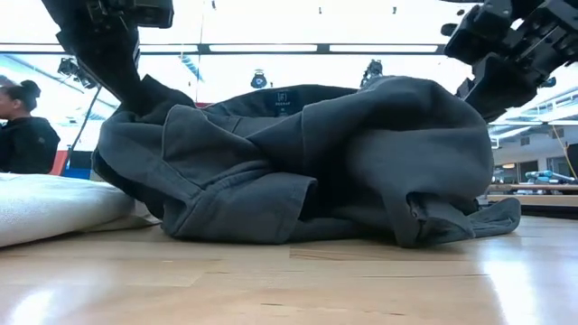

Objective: Fold Laundry from Bin
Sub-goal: Fold the gray shorts

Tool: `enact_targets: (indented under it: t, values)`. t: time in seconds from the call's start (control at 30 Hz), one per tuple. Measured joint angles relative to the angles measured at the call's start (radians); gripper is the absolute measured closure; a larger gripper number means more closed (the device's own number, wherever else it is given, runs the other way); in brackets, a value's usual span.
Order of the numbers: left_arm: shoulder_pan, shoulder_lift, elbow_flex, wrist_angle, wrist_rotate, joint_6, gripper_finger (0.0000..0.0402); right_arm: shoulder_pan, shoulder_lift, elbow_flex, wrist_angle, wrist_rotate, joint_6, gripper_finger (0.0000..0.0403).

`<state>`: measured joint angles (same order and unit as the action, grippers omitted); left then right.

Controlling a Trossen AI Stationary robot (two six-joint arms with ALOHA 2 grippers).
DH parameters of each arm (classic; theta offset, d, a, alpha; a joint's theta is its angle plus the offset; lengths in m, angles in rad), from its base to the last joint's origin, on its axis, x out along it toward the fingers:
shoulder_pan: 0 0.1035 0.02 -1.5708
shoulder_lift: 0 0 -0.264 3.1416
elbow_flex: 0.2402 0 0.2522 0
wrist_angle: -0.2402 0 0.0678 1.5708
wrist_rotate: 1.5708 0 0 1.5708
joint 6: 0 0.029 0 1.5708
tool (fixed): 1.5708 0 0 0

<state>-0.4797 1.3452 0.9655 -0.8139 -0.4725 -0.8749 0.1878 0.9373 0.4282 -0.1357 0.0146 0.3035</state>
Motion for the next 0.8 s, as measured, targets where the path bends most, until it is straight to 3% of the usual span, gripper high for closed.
enact_targets:
  t: [0.13, 0.27, 0.53, 0.67, 0.8]
  values:
    - [0.000, -0.058, 0.019, -0.012, 0.001, -0.001, 0.0392, -0.048, -0.008, 0.038, -0.050, -0.042, 0.090, 0.0386]
    - [-0.006, -0.140, 0.093, -0.068, 0.000, 0.010, 0.0393, -0.069, -0.033, 0.200, -0.246, -0.040, 0.095, 0.0387]
    - [-0.007, -0.222, 0.407, -0.274, -0.005, 0.273, 0.0393, -0.099, 0.020, 0.768, -0.814, 0.045, -0.020, 0.0387]
    - [-0.007, -0.222, 0.590, -0.291, -0.005, 0.455, 0.0393, -0.107, 0.100, 1.063, -1.032, 0.044, -0.043, 0.0387]
    - [0.001, -0.207, 0.728, -0.293, -0.038, 0.536, 0.0393, -0.107, 0.203, 1.321, -1.210, 0.036, -0.050, 0.0387]
